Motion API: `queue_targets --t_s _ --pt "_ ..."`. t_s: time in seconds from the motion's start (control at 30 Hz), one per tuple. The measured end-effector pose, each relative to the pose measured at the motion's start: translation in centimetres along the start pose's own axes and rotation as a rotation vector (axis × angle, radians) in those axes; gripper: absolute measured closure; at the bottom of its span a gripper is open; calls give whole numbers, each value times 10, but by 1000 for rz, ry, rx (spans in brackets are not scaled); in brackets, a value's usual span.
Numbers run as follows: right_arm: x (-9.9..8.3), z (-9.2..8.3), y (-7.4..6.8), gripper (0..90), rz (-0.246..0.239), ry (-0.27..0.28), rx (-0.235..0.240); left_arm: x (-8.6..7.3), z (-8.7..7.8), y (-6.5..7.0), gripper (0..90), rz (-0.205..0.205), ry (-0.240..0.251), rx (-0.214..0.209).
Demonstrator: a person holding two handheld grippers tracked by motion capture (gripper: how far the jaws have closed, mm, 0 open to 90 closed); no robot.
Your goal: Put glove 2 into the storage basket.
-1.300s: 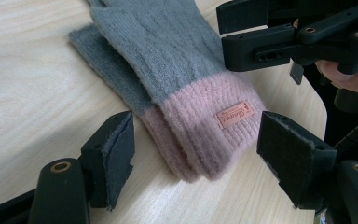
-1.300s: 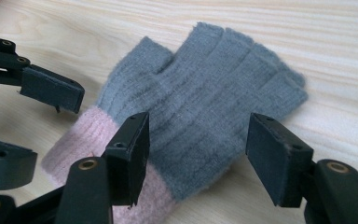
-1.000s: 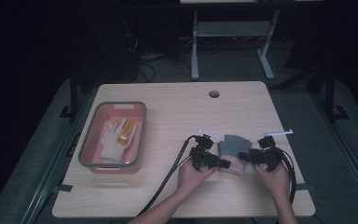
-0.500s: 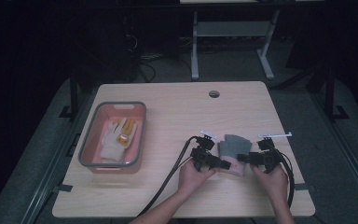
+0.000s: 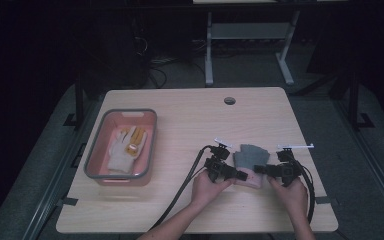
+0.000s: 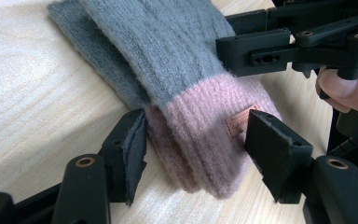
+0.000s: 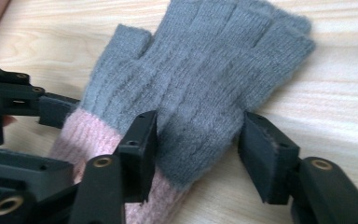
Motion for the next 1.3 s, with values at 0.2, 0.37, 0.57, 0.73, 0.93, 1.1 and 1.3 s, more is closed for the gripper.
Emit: queue_targets --t_s 0.2,0.37,0.57,0.73,0.93,1.1,1.3 --pt "0 1 0 538 26 11 27 4 1 -2 430 -25 -22 -13" --pt "-1 2 1 581 47 15 58 5 2 -5 486 -53 -9 -31" --pt "-3 5 4 675 102 32 125 7 2 -6 600 -38 14 -55" --pt "-3 3 5 746 103 49 151 6 1 -11 631 -81 26 -102" --pt "0 0 2 763 97 57 157 6 -2 -14 651 -90 35 -123" --pt "3 0 -3 766 84 58 158 7 -9 -16 652 -85 53 -125" --pt "10 -4 -14 768 67 76 177 8 -24 -15 651 -67 80 -127"
Point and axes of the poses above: each handheld gripper's, and its own axes: z roughly forward along the jaws, x roughly out of its top, y roughly to its right, the point moved 4 cm from there along z, roughly forward along the jaws, and after that the axes turned 6 degrees about -z, right-handed, at the moved point
